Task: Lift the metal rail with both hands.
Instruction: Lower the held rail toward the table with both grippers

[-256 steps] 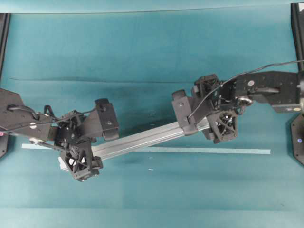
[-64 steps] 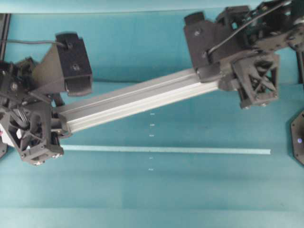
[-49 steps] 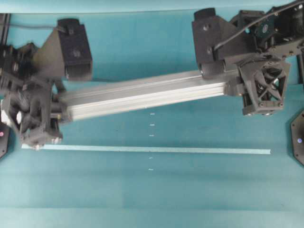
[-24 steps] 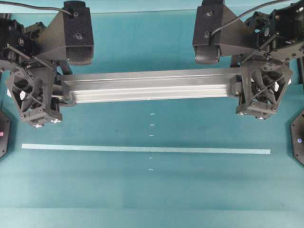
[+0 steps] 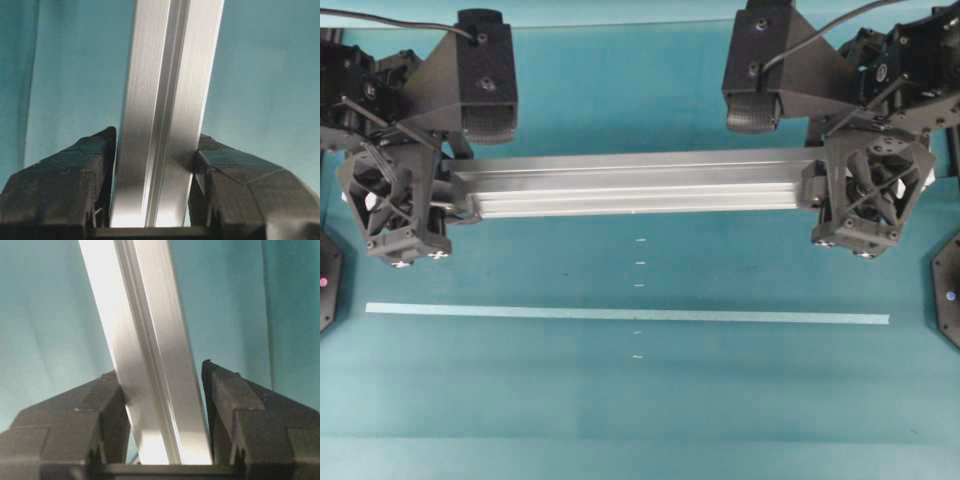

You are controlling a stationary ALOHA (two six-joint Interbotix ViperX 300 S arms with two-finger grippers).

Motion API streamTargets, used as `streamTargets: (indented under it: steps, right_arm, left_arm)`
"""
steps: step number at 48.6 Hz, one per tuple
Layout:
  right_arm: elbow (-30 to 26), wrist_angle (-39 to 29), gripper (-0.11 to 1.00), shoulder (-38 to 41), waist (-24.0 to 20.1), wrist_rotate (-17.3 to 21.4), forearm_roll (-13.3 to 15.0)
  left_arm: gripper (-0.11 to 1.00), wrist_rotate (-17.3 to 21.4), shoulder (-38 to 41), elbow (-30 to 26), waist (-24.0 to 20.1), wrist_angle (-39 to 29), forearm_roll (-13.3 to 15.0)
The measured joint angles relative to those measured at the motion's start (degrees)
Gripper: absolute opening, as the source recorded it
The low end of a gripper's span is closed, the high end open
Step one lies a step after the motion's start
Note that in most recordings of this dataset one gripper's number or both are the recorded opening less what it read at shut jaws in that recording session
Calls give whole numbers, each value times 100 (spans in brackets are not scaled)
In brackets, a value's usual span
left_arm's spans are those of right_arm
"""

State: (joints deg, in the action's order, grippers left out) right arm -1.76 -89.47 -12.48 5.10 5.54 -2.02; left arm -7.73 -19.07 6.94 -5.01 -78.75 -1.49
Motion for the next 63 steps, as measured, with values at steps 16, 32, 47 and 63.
streamTargets:
  steps: [16, 32, 47, 63]
  right_arm:
    - [211, 88, 44, -18, 0, 9, 9]
    - [1450, 1257, 44, -193, -9, 44, 9]
    - [2566, 2364, 44, -35, -149, 114, -18]
    - [3199, 3138, 42, 185, -281, 123, -62]
  left_arm:
    - [33, 0, 0, 62, 0, 176, 0]
    - [33, -9, 0, 1107, -9, 1301, 0]
    - [33, -9, 308, 1854, 79, 2232, -18]
    - [33, -18, 844, 2215, 246, 2804, -18]
